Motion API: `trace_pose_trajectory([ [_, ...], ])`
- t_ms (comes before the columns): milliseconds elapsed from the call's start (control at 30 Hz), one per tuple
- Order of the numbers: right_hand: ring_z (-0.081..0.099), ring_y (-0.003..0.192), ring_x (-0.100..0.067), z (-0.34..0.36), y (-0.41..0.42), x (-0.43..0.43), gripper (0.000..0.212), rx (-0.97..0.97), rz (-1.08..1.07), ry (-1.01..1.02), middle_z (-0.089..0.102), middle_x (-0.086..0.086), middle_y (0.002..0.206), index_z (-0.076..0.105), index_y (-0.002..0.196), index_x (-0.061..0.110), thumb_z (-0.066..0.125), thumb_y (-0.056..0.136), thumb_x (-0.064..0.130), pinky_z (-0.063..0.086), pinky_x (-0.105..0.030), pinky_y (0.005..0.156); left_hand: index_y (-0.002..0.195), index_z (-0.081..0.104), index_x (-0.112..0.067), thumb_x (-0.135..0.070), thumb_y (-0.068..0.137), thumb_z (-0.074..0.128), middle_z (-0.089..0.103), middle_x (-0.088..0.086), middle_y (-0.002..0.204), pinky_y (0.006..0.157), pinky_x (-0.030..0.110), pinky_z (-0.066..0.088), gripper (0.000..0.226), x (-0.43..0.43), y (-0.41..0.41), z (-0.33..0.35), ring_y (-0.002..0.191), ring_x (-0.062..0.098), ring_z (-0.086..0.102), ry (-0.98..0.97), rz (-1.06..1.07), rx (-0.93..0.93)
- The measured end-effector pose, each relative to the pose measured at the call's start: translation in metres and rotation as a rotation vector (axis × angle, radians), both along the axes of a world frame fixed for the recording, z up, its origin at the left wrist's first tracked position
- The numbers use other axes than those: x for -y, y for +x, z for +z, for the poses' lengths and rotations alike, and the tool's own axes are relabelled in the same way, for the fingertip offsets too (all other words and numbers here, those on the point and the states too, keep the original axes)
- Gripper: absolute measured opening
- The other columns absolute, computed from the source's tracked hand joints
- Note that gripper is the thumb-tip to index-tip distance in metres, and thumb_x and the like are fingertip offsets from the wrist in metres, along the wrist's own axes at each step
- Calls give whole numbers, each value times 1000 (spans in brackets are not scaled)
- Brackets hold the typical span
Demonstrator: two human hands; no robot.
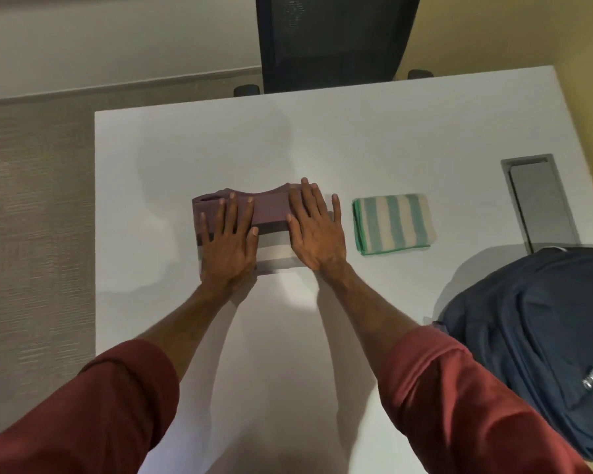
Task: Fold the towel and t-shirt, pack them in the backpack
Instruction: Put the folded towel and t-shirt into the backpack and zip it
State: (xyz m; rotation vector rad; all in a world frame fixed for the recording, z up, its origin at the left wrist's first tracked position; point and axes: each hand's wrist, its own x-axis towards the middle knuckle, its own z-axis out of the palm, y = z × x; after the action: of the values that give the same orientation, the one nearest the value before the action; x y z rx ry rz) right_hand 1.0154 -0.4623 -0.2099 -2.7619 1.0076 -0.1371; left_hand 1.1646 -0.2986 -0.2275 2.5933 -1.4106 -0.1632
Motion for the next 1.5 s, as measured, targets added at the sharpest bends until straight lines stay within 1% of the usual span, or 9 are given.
trace_pose_trajectory([
  [333, 19, 165, -27, 5, -125, 67, 61, -6, -248, 19, 14, -9, 181, 17, 173, 16, 24, 116, 35, 11, -60, 133, 172, 0, -24, -46, 116, 21, -2, 8, 180, 131, 63, 4, 64, 103, -101, 18, 167, 26, -3, 10, -269, 19],
  [500, 12, 167, -26, 2, -163, 94, 66, -17, -322, 102, 7, -8, 181, 11, 173, 16, 16, 111, 38, 13, -62, 132, 172, 7, -18, -42, 116, 25, 12, 5, 180, 132, 58, 10, 64, 152, -131, 9, 167, 24, 5, 22, -367, -2],
  [633, 9, 166, -28, -7, -182, 103, 77, -50, -383, 221, -4, -8, 182, 1, 174, 26, 34, 110, 53, 10, -63, 132, 172, 12, -13, -41, 114, 27, 32, 10, 173, 132, 56, 15, 66, 180, -140, 12, 162, 31, 24, 44, -375, -90],
  [767, 25, 159, -39, -12, -184, 105, 87, 22, -414, 318, 12, -17, 178, 2, 173, 28, 44, 105, 61, 25, -63, 127, 168, 20, -6, -39, 105, 54, 58, 18, 140, 110, 56, 44, 78, 191, -138, 15, 126, 38, 56, 50, -293, -236],
  [867, 34, 153, -38, -11, -181, 103, 88, 49, -430, 326, 26, -15, 174, 8, 173, 27, 45, 101, 60, 35, -61, 121, 162, 31, -3, -40, 100, 63, 54, 20, 131, 99, 52, 44, 79, 195, -139, 19, 116, 39, 55, 133, -223, -303],
  [967, 37, 149, -34, -5, -178, 96, 89, 55, -439, 341, 31, -11, 171, 11, 173, 27, 49, 99, 57, 37, -58, 116, 134, 57, -4, -40, 96, 67, 54, 18, 123, 90, 45, 41, 54, 197, -138, 27, 110, 38, 55, 158, -180, -308],
  [1167, 43, 144, -25, 13, -169, 74, 92, 181, -485, 344, 41, -1, 165, 6, 173, 29, 46, 98, 65, 39, -50, 110, 115, 54, -15, -34, 82, 63, 65, 9, 107, 78, 40, 53, 40, 184, -139, 56, 95, 31, 64, 8, 119, -789],
  [1400, 44, 148, -21, 39, -129, 33, 81, 304, -499, 304, 44, 1, 166, 16, 172, 30, 39, 104, 68, 32, -48, 121, 134, 56, -20, -34, 87, 78, 67, 6, 126, 93, 42, 58, 54, 142, -98, 82, 114, 27, 67, -223, 419, -1273],
  [1500, 41, 152, -17, 47, -101, 17, 77, 324, -447, 262, 42, 3, 167, 20, 171, 28, 38, 106, 66, 27, -49, 127, 135, 60, -19, -16, 97, 72, 70, 1, 120, 78, 28, 57, 40, 113, -71, 97, 108, 22, 68, -319, 427, -1376],
])
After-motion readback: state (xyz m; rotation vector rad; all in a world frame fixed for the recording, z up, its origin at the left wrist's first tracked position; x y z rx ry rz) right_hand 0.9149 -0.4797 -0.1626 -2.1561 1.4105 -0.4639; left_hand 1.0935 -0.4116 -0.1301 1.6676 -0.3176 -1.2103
